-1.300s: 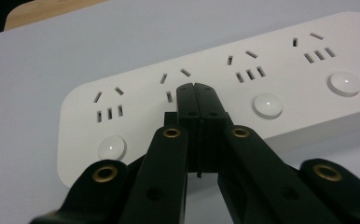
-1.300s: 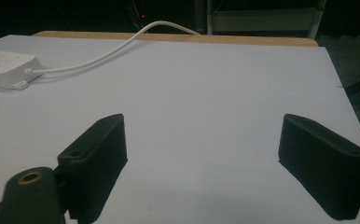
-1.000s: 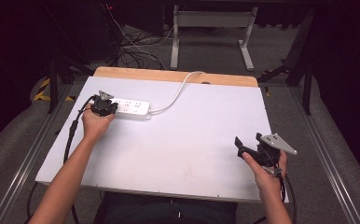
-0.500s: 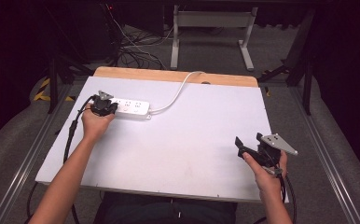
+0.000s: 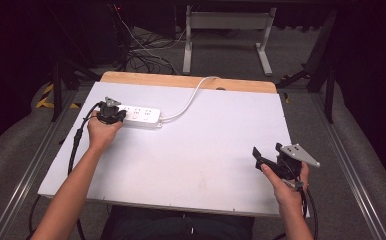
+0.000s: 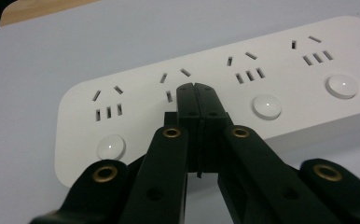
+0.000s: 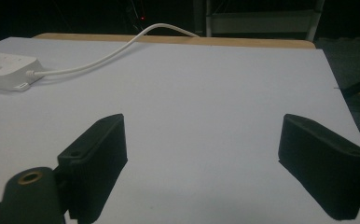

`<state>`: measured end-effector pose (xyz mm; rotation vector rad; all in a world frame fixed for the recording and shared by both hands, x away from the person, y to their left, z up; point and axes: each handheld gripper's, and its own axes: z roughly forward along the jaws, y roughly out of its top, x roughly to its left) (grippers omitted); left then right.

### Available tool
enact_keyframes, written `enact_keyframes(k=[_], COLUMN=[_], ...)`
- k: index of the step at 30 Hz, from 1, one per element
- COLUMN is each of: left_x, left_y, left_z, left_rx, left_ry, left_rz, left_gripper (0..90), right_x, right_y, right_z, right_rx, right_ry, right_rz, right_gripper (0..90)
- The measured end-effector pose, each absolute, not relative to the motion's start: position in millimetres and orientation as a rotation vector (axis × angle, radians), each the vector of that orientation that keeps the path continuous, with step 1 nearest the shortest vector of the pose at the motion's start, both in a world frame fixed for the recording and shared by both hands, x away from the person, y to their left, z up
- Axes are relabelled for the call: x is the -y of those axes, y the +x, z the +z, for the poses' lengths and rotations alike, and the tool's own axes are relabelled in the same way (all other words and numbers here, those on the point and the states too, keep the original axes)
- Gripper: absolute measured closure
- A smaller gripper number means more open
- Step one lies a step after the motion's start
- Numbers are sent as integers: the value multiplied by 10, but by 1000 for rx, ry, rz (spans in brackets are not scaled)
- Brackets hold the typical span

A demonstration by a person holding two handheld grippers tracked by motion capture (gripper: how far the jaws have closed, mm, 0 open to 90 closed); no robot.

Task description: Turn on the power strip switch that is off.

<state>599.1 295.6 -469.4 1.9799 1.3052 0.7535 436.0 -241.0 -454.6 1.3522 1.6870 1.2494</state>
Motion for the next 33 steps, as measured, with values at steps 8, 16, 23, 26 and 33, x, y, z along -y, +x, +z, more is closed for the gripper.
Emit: enact_keyframes(k=[8,16,23,26,33], left_x=[-2961,-2971,-2972,-2977,-2988], left_y=[5991,5994,5990,5990,5992], left_z=[-4692,-4694,-4696,-4698,-4698], left_rx=[-1306,-1321,-1326,-1331,-1339], left_ry=[1981,1960,1952,1944,1930], left_rz=[752,731,731,721,712], left_gripper=[900,900,900,900,900], right_x=[2399,2399,2393,2391,2386], right_y=[4368,4367,4370,4371,4377], right_z=[-4546,-4548,-4548,-4549,-4552], right_rx=[-1690,-1698,-1699,-1700,-1703], right_ry=[1352,1345,1344,1344,1345], right_rz=[1251,1249,1249,1249,1248], right_gripper=[159,161,162,162,162])
